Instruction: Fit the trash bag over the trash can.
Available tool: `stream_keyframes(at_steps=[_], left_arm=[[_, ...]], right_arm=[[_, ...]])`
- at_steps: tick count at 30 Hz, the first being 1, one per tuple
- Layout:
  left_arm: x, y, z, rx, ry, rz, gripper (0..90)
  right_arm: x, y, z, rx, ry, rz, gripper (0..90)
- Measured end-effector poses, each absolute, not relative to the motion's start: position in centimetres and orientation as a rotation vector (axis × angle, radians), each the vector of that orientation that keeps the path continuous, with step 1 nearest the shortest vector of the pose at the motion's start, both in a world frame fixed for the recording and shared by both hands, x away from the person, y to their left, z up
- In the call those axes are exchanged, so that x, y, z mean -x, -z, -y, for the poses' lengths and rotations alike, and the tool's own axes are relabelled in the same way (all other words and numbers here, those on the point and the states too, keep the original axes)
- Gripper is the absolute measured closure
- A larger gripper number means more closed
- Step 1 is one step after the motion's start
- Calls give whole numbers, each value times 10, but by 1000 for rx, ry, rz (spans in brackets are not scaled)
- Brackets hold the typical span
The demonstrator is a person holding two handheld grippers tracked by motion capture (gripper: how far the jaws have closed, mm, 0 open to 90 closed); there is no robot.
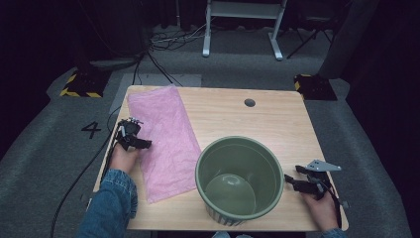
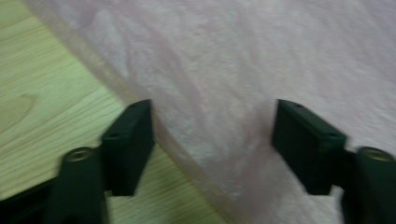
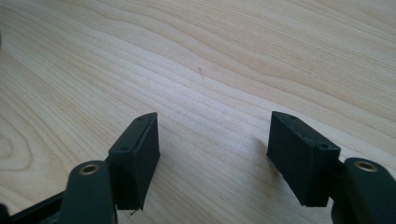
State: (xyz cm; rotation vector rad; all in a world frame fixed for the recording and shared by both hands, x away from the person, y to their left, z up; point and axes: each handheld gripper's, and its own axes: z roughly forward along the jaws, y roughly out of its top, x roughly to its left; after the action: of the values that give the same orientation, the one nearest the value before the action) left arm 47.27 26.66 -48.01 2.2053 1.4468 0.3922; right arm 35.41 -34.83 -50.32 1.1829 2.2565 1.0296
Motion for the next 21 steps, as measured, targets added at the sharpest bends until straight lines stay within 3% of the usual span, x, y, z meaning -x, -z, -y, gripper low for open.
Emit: stream_keyframes(at_steps=[14,21], left_arm=[[-468,482,-269,-2175,-402,-1367,865],[-458,483,-277,-2038,-338,-1272,895]], right_arm=[[-354,503,348,-1185,-1030,-2257,340],[-354,503,348,-1184,-1031,-2257,340]])
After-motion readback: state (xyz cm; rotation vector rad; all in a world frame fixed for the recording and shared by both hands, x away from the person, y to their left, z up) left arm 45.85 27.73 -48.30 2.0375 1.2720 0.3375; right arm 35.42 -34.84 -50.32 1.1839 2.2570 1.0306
